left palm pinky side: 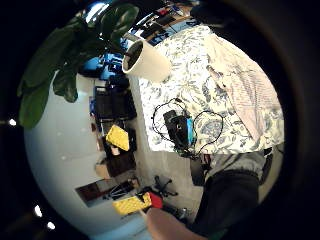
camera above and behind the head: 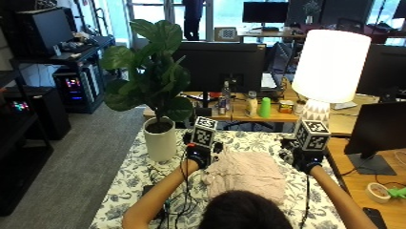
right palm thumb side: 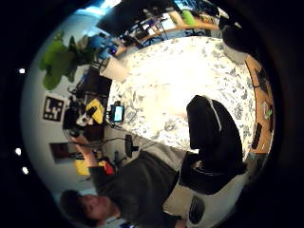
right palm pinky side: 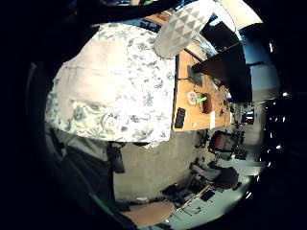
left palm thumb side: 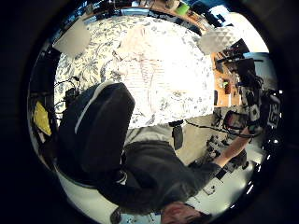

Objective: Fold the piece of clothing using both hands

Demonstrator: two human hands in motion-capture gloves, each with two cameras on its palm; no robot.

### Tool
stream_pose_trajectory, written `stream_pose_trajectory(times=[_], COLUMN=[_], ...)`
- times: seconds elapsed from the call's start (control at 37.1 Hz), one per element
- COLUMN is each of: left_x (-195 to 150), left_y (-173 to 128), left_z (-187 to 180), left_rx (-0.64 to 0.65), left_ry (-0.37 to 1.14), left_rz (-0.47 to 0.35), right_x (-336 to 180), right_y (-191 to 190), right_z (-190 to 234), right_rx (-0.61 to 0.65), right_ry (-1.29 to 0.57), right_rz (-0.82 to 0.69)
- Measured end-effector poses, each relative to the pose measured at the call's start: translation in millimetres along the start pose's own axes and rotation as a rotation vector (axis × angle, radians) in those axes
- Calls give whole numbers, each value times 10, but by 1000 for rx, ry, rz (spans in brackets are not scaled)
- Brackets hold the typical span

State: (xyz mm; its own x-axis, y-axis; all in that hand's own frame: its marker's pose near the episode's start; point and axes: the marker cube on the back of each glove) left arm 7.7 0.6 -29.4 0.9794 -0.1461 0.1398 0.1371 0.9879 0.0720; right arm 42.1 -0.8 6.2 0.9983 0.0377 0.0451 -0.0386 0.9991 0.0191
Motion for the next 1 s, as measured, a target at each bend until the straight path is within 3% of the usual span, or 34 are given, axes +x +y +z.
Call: stream_pose_trajectory(times=[0.24, 0.38, 0.49, 0.62, 0.7, 0.78, 0.89, 1.0], left_x=[-5, 62, 280, 733, 987, 1148, 1263, 1267], left_y=[-69, -13, 21, -6, -28, -85, -201, -322], left_z=[115, 351, 788, 1595, 2057, 2457, 2840, 2922], left_rx=[-45, -24, -39, -165, -266, -324, -302, -174], left_ry=[60, 94, 83, -72, -54, -10, 23, 69], left_rz=[19, 35, 83, 207, 309, 359, 359, 317], right_x=[129, 156, 136, 182, 210, 289, 409, 457], right_y=[69, 124, 186, 123, 114, 40, -35, -66], right_z=[-25, 40, 102, 290, 405, 592, 864, 1043], right_rx=[-2, -31, -53, -63, -79, -95, -133, -156], right_ry=[-18, -19, -22, -28, -33, -43, -40, -34], right_rz=[41, 37, 28, 25, 28, 38, 46, 46])
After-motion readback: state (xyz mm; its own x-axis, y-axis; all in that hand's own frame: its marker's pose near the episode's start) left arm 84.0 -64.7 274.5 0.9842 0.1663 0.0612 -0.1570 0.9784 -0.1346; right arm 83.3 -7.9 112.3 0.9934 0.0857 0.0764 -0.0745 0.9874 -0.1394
